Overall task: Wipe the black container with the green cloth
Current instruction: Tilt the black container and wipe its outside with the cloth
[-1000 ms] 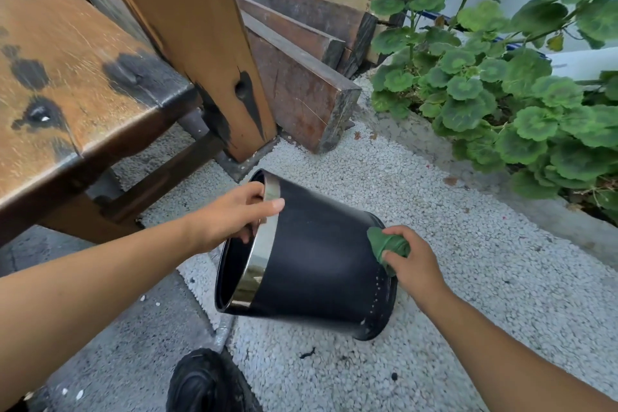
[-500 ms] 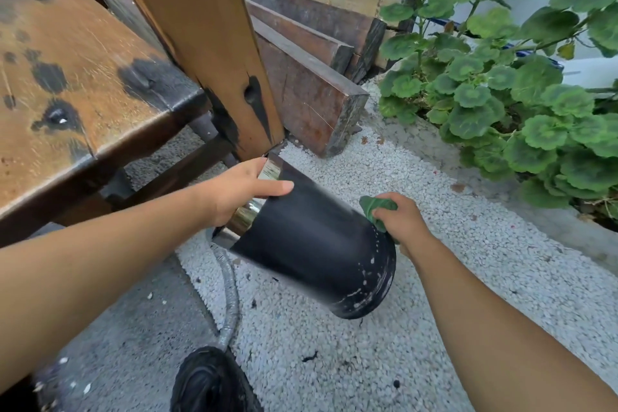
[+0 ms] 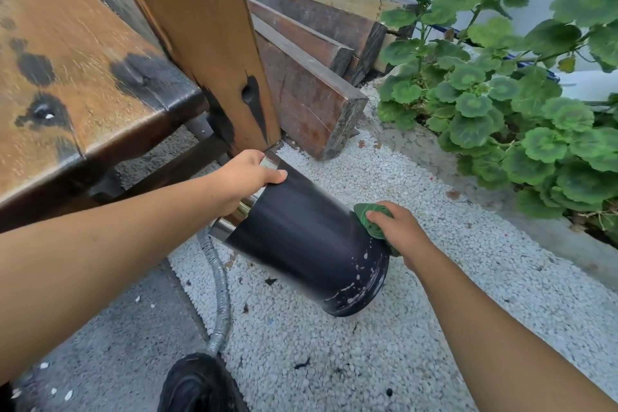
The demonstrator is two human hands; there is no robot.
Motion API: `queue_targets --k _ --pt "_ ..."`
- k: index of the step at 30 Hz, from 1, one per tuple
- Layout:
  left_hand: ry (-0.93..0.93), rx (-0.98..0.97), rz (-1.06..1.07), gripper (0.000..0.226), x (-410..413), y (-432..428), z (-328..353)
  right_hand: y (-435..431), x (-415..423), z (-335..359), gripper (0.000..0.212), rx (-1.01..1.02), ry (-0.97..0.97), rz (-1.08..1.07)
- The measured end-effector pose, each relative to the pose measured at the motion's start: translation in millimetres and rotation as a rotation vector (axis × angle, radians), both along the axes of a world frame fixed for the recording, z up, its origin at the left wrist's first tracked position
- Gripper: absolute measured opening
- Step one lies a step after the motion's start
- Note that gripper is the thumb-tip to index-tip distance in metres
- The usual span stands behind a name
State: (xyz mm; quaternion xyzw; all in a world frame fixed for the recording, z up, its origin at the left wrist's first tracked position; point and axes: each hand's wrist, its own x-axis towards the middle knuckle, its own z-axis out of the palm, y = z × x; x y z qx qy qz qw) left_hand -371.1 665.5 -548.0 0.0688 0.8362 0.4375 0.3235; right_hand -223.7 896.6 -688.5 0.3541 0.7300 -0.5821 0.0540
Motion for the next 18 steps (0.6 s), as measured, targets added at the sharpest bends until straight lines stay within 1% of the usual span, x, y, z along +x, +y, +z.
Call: queue_targets --k 1,2,3,6,8,9,13,16,18 --pt "-0.002 -0.002 0.001 0.022 -1.3 2.7 0.3 -0.5 3.5 1.9 0.017 0.012 0.011 0.005" --pt "-0.005 0.002 0.004 0.018 -2.9 5.3 0.0 -1.5 7.5 3.3 0.016 0.015 0.024 0.006" --pt "-0.007 0.007 0.006 0.019 -4.5 7.9 0.1 -2.8 11.6 4.7 0.014 0.013 0.038 0.000" --pt "0.008 -0.024 0.022 0.026 -5.9 15.6 -1.5 -7.2 25.5 7.2 0.011 0.012 0.067 -0.020" --pt "0.010 -0.047 0.041 0.041 -7.3 21.5 -2.0 -9.9 33.8 8.9 0.012 0.013 0.078 -0.040" --pt "0.009 -0.056 0.044 0.045 -7.0 24.4 -1.3 -11.4 37.9 10.1 0.013 0.007 0.083 -0.052" --pt "0.015 -0.084 0.045 0.048 -9.7 32.3 -2.2 -21.1 55.7 14.6 0.015 0.008 0.117 -0.084" --pt "0.014 -0.080 0.056 0.057 -12.7 32.8 -4.7 -34.0 68.7 14.7 0.017 0.096 0.171 -0.084" --pt "0.021 -0.084 0.060 0.054 -13.9 33.2 -6.1 -45.4 76.0 12.9 0.021 0.150 0.192 -0.102"
